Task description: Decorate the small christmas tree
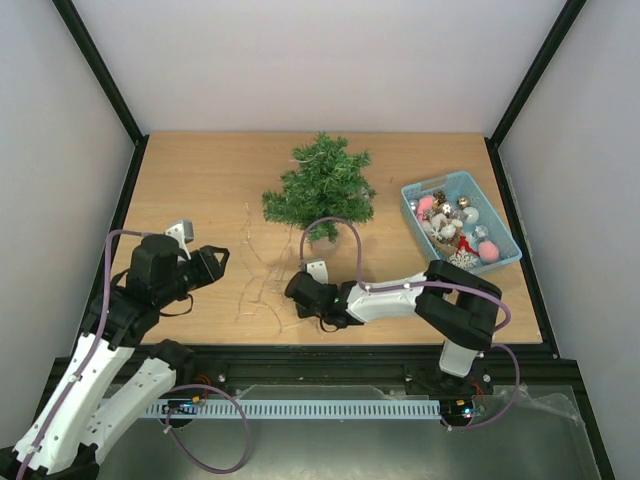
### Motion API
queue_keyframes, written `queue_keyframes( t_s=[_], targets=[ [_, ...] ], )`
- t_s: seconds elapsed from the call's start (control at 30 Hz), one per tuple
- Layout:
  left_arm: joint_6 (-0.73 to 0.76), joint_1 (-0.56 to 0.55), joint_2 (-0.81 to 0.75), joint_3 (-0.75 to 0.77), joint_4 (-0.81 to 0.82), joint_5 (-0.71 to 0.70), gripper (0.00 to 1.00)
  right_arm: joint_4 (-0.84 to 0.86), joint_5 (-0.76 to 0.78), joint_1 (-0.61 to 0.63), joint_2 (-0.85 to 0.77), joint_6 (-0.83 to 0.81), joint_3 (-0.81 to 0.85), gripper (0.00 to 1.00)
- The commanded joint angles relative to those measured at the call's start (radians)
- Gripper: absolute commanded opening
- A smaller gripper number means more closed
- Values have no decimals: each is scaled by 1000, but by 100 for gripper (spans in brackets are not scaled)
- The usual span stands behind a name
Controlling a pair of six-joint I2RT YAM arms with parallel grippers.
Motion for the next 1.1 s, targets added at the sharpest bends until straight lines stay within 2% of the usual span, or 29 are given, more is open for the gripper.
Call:
queue_keyframes(
  t_s=[0.0, 0.1, 0.37, 0.5, 0.63, 0.8, 1.07],
  targets=[
    [12, 8, 11, 35, -13, -5, 46, -84, 13, 15, -66, 18, -78, 9],
    [13, 8, 20, 44, -14, -8, 46, -99, 50, 45, -146, 9, -103, 4],
    [15, 8, 45, 58, -5, -6, 45, -109, 73, 79, -269, -31, -143, 1],
    [18, 8, 49, 69, -13, -4, 45, -165, 105, 88, -358, -2, -183, 1],
    [31, 8, 54, 78, -27, 7, 45, -275, 158, 88, -557, 35, -250, 1],
    [54, 7, 78, 70, -19, 63, 44, -458, 220, 88, -860, 39, -233, 1],
    [42, -16, 109, 99, -11, 110, 42, -702, 315, 88, -1047, 18, -52, 1]
  ],
)
